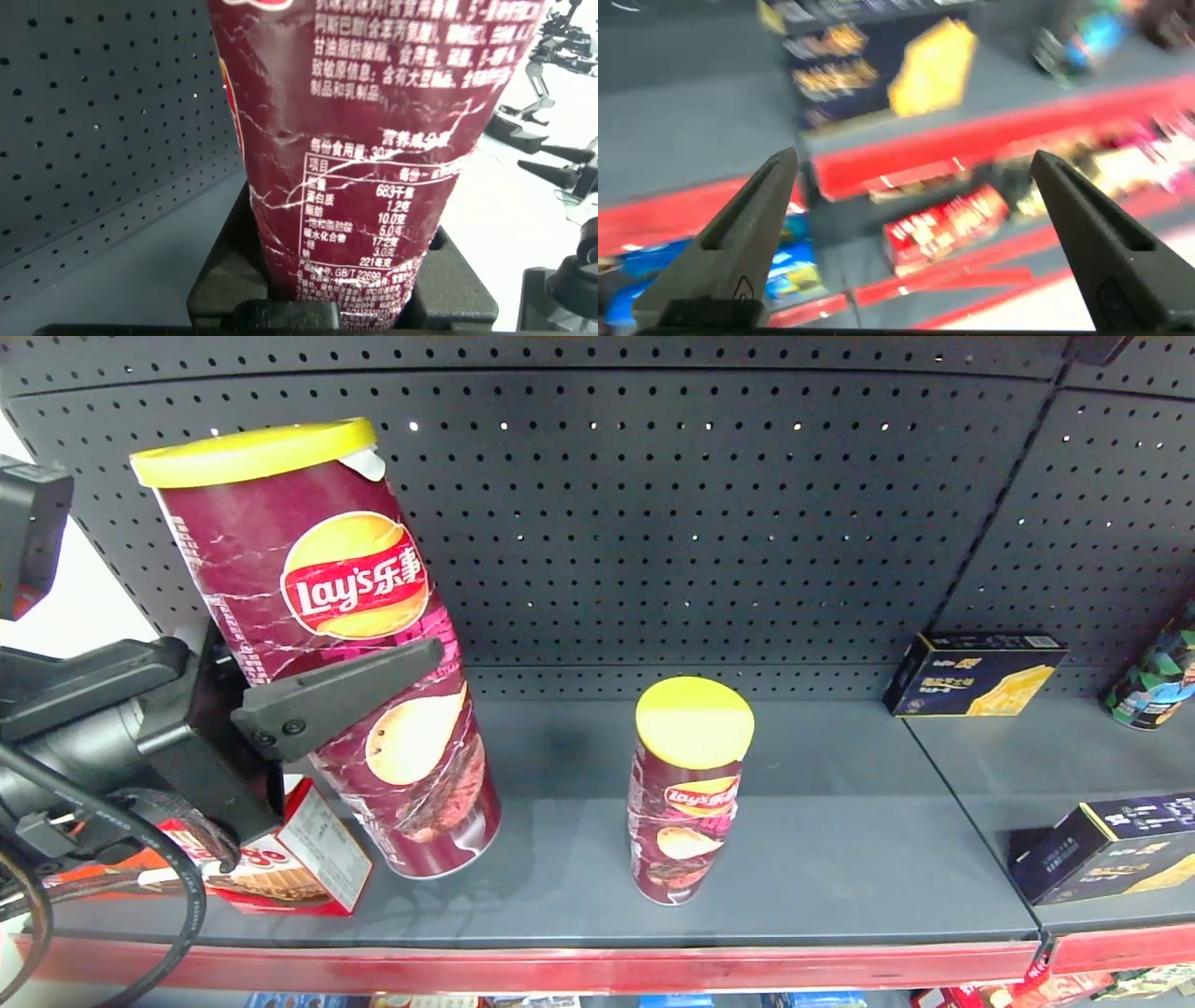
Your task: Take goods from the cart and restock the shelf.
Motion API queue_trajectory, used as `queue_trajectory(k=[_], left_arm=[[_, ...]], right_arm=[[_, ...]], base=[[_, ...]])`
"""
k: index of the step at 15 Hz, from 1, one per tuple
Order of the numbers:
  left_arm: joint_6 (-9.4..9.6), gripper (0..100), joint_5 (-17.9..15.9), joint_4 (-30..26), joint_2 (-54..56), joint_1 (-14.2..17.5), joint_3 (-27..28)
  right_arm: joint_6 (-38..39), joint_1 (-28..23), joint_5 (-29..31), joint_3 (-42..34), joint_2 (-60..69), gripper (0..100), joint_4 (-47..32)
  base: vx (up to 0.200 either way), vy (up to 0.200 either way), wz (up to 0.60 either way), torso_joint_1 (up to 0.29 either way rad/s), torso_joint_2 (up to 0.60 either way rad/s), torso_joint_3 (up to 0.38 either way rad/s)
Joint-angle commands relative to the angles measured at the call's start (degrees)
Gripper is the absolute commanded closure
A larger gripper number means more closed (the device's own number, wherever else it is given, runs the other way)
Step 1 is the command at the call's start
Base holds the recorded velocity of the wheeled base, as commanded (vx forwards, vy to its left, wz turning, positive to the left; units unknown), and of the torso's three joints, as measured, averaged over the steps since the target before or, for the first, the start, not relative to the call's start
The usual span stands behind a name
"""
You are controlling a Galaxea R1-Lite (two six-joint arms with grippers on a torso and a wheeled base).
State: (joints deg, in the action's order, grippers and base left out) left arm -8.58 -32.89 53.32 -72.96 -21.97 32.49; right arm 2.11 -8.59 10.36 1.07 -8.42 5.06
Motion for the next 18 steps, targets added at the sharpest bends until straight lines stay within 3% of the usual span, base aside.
queue_trajectory(k=[1,3,5,8,13,16,17,18], left_arm=[[-0.03,100,0.02,0.03,0.1,-0.27,-0.23],[0.06,100,0.02,-0.06,0.1,-0.44,-0.23],[0.06,100,-0.33,-0.06,0.1,-0.44,0.03],[0.14,100,-0.51,-0.06,-0.6,-1.41,0.12],[0.5,100,-0.51,0.12,-1.66,-2.64,-0.06],[2.69,100,-0.42,-0.24,-2.63,-2.38,-0.14],[4.63,100,-0.51,-0.24,-4.21,-2.73,-0.06],[5.42,100,-0.51,-0.24,-5.26,-3.26,0.65]], right_arm=[[-1.23,-0.37,-0.96,-1.07,2.8,0,-0.93],[-2.72,-0.37,-7.73,-1.07,2.8,0,-1.02],[-2.99,-0.37,-10.27,-0.98,2.71,0,-1.81],[-2.9,-4.41,-7.29,-0.98,2.62,0,-5.15],[-2.28,-4.33,-7.2,-0.98,2.71,0,-4.97],[-2.28,-4.33,-7.2,-0.98,2.71,0,-4.97],[-2.2,-4.33,-7.2,-0.98,2.62,0,-4.97],[-2.28,-4.33,-7.2,-0.98,2.71,0,-4.97]], base=[[0.0,0.0,0.0,0.0,0.0,0.0],[0.0,0.0,0.0,0.0,0.0,0.0],[0.0,0.0,0.0,0.0,0.0,0.0],[0.0,0.0,0.0,0.0,0.0,0.0],[0.0,0.0,0.0,0.0,0.0,0.0],[0.0,0.0,0.0,0.0,0.0,0.0],[0.0,0.0,0.0,0.0,0.0,0.0],[0.0,0.0,0.0,0.0,0.0,0.0]])
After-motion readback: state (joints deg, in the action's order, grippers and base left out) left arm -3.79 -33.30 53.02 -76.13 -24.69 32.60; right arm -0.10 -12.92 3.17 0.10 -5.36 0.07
